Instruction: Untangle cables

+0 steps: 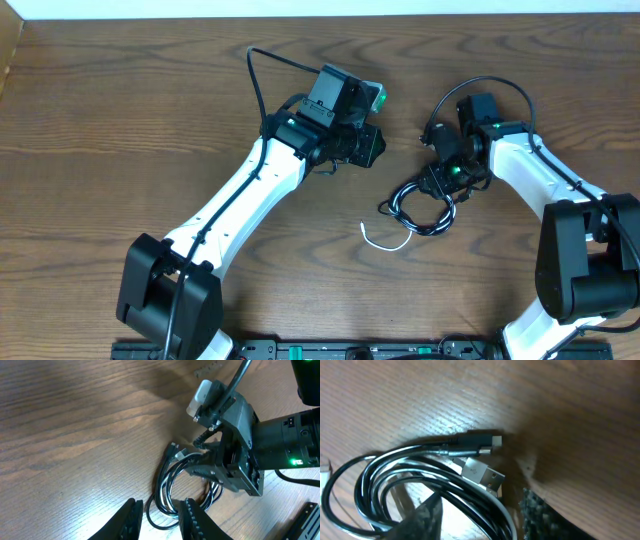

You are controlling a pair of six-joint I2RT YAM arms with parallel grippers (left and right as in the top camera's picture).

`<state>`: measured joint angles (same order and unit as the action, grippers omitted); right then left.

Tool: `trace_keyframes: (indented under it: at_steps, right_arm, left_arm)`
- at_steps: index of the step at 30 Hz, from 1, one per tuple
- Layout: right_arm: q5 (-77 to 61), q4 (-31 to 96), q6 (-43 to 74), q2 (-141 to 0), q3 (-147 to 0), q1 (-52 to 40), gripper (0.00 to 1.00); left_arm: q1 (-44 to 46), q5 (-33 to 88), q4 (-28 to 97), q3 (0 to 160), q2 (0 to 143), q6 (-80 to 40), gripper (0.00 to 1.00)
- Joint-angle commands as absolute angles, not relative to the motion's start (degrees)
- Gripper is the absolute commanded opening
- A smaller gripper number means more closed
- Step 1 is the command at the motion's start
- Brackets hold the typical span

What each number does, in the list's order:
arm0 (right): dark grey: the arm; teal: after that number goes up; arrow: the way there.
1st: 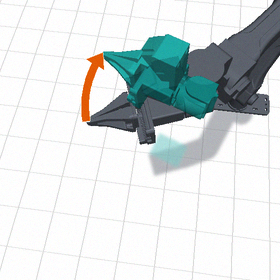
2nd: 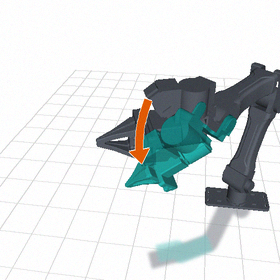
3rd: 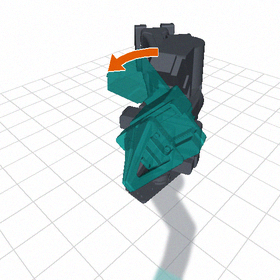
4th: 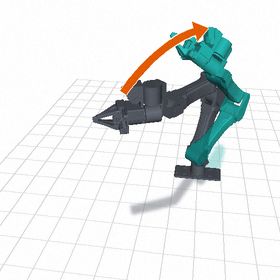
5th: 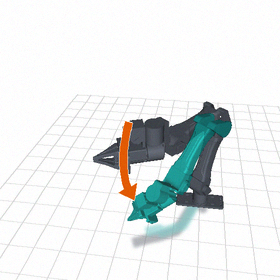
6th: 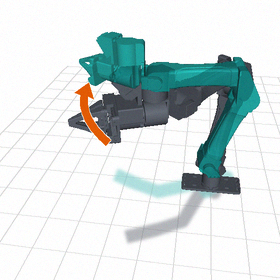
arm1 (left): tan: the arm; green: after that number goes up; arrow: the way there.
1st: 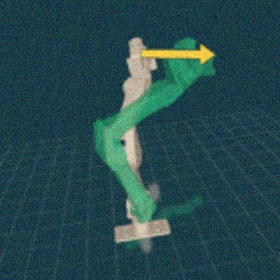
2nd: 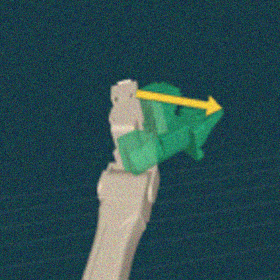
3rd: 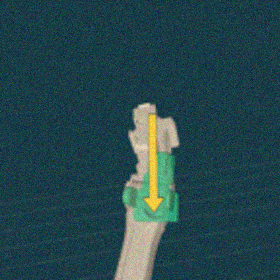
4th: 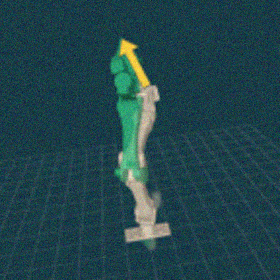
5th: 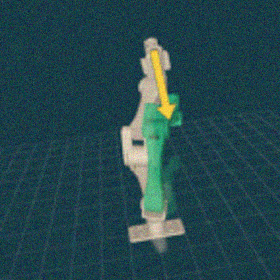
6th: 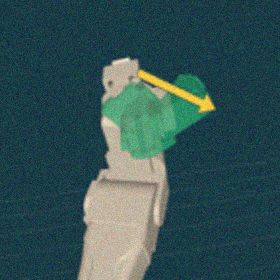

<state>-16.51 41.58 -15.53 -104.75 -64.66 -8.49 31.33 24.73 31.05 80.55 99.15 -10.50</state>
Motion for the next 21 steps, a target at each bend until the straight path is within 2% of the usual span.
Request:
trace_keyframes:
  at_steps: [1,5,9,13,17,21]
  right_arm:
    - [-16.43,40.82,-16.34,-105.12,-64.71,-8.71,0.39]
    - [-16.45,40.71,-16.34,-105.12,-64.69,-8.67,0.40]
    - [-16.45,41.36,-16.88,-105.12,-64.36,-8.71,0.47]
    - [-16.67,41.36,-18.61,-105.12,-63.24,-8.69,0.59]
    - [-16.67,40.95,-18.94,-105.14,-62.65,-8.67,0.58]
    - [-17.10,39.66,-18.81,-105.14,-62.65,-8.67,0.51]
  left_arm:
    - [31.42,24.82,30.98,80.36,99.02,-10.39,0.29]
    - [31.42,24.82,30.98,80.36,99.02,-10.37,0.29]
    - [31.42,24.82,31.00,80.34,99.02,-10.37,0.29]
    - [31.42,24.80,30.98,80.16,99.02,-10.37,0.29]
    - [31.42,24.80,31.03,79.92,99.02,-10.37,0.29]
    - [31.42,24.80,30.98,79.92,99.02,-10.37,0.29]
